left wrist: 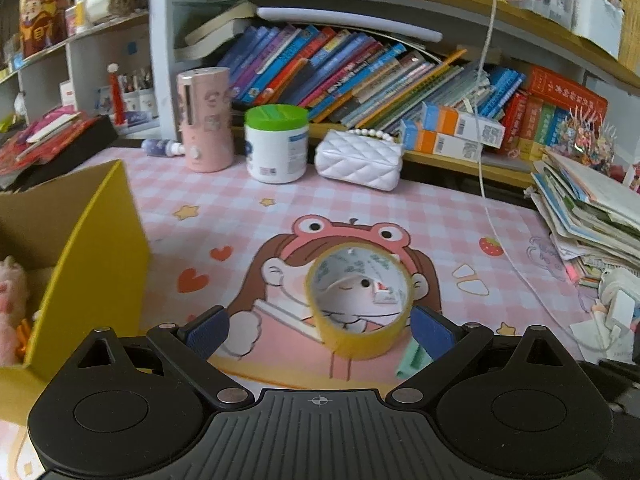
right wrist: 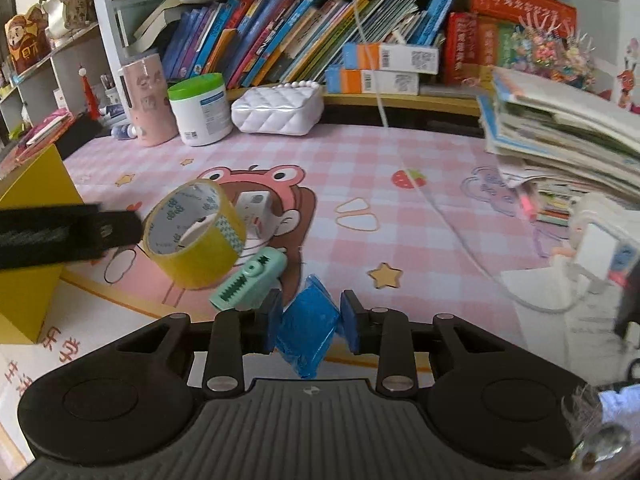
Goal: Organize objects
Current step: 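Grasp the yellow tape roll with the left gripper while the right gripper grasps the blue toy, then carry the tape roll and blue toy with both grippers to the yellow box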
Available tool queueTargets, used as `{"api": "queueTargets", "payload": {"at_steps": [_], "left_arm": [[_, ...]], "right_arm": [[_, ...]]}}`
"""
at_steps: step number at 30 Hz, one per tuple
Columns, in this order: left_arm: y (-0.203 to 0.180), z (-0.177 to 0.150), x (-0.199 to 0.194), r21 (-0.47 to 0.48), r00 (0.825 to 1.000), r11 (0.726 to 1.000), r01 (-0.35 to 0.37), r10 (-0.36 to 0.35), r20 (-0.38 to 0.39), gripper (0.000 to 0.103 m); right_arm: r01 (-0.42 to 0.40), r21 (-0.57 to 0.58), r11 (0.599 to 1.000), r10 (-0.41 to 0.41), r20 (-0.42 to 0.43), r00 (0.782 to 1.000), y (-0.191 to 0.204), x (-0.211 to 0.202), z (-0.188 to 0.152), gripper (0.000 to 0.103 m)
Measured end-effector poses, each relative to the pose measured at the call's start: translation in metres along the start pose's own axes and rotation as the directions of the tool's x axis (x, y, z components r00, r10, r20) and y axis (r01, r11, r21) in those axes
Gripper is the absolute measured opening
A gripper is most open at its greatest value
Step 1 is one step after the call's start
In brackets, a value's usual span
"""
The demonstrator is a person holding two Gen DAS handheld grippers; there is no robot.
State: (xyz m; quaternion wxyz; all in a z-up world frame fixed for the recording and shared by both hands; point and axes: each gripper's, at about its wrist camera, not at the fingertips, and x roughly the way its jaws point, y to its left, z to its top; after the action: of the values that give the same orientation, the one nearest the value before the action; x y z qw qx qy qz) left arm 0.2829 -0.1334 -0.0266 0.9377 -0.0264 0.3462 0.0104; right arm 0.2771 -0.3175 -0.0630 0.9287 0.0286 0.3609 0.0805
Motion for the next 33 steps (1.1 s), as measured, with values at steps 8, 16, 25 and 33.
{"api": "queueTargets", "payload": {"at_steps": [8,16,25,33], "left_arm": [[-0.019,0.001,0.034,0.048,0.999,0.999,0.024,-0.021,-0.047,0.101],[-0.021,0.007,0.076,0.006,0.992,1.0,0.021,-0.02,-0.125,0.101],[-0.025,0.008,0.086,0.049,0.988,0.999,0.018,-0.01,-0.152,0.085],[-0.009,0.01,0.039,0.008,0.996,0.998,0.059,-0.058,-0.074,0.085]], "right_arm": [[0.026,-0.022,0.999,-0.026,0.006,1.0,-0.01,-0.008,-0.003,0.029],[0.021,-0.027,0.999,-0.021,-0.01,1.0,-0.015,-0.007,-0.005,0.029],[0.015,-0.046,0.999,-0.015,-0.002,1.0,-0.014,-0.01,-0.006,0.028],[-0.009,-0.072,0.997,0.01,0.01,1.0,0.002,-0.013,-0.003,0.027]]}}
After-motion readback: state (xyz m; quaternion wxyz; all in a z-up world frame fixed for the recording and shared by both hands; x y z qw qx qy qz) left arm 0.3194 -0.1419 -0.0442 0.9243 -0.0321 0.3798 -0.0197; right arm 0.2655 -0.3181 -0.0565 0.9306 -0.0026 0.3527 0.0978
